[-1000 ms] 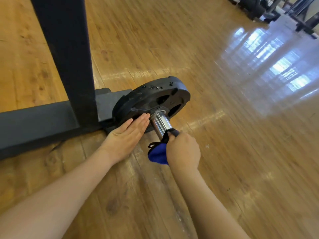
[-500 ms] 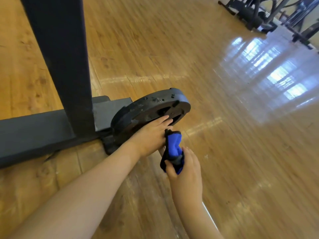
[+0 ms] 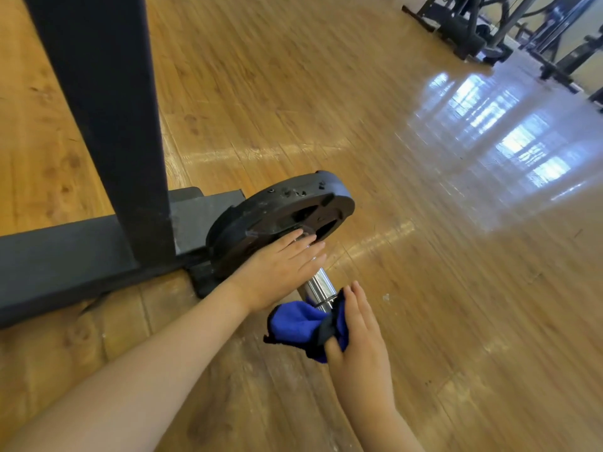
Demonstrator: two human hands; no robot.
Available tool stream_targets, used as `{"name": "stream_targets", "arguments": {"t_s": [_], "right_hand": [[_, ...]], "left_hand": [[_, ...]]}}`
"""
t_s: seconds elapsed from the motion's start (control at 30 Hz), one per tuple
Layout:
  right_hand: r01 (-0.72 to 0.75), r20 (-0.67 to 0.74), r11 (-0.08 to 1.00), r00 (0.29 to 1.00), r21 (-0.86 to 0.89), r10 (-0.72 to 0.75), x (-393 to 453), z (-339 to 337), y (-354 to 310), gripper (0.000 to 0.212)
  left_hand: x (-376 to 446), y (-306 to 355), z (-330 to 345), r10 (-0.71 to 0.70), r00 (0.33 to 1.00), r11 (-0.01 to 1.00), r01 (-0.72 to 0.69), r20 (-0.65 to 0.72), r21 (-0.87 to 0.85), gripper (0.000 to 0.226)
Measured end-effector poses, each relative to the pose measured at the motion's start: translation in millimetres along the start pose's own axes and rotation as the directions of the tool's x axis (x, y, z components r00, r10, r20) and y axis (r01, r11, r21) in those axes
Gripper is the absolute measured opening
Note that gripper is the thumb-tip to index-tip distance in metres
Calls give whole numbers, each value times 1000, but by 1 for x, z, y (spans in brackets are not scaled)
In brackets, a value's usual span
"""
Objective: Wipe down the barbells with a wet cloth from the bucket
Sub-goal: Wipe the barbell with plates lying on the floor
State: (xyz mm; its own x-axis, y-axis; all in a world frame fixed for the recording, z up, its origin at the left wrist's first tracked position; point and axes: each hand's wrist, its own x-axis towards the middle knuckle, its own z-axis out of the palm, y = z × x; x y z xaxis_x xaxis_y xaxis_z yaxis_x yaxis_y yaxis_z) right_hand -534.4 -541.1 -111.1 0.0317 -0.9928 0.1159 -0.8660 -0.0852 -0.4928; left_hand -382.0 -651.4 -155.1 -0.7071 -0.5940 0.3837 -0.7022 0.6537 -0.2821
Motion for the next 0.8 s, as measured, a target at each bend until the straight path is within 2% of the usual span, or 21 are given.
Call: {"name": "stream_targets", "arguments": {"t_s": [0.2,0.37,0.5,0.6,0.67,0.7,0.73,0.8], "right_hand": [[-29,-89,981,996,-191,12,-2,33,-7,88],[25,-133,968,989,-248,-60,-1,34,-10,101],[92,-177,975,976,-200,-129,0,34,-1,69],[123,-164,965,973,-233,-163,3,32,11,61],[119,-153,951,974,-284,-167,6,29,10,58],[100,-130,956,982,-276,-141,8,26,6,53],[70,-97,954,990,-293,-102,10,23,2,49],[-15,-71,940,997,-340,-10,20,23,-4,45]], "left_hand": [[1,0,-2,38,999,998,-37,-26,46,47],[13,0,-2,51,997,996,-55,-62,-63,49],[16,-3,2,82,996,986,-86,-36,-143,51],[28,-6,-8,149,986,971,-132,70,-201,35],[36,-7,-9,236,954,964,-205,187,-171,26],[37,-7,-12,235,947,967,-204,219,-154,25],[35,-6,-13,230,953,972,-216,195,-95,26],[22,-5,-11,128,988,990,-122,88,-70,35]]}}
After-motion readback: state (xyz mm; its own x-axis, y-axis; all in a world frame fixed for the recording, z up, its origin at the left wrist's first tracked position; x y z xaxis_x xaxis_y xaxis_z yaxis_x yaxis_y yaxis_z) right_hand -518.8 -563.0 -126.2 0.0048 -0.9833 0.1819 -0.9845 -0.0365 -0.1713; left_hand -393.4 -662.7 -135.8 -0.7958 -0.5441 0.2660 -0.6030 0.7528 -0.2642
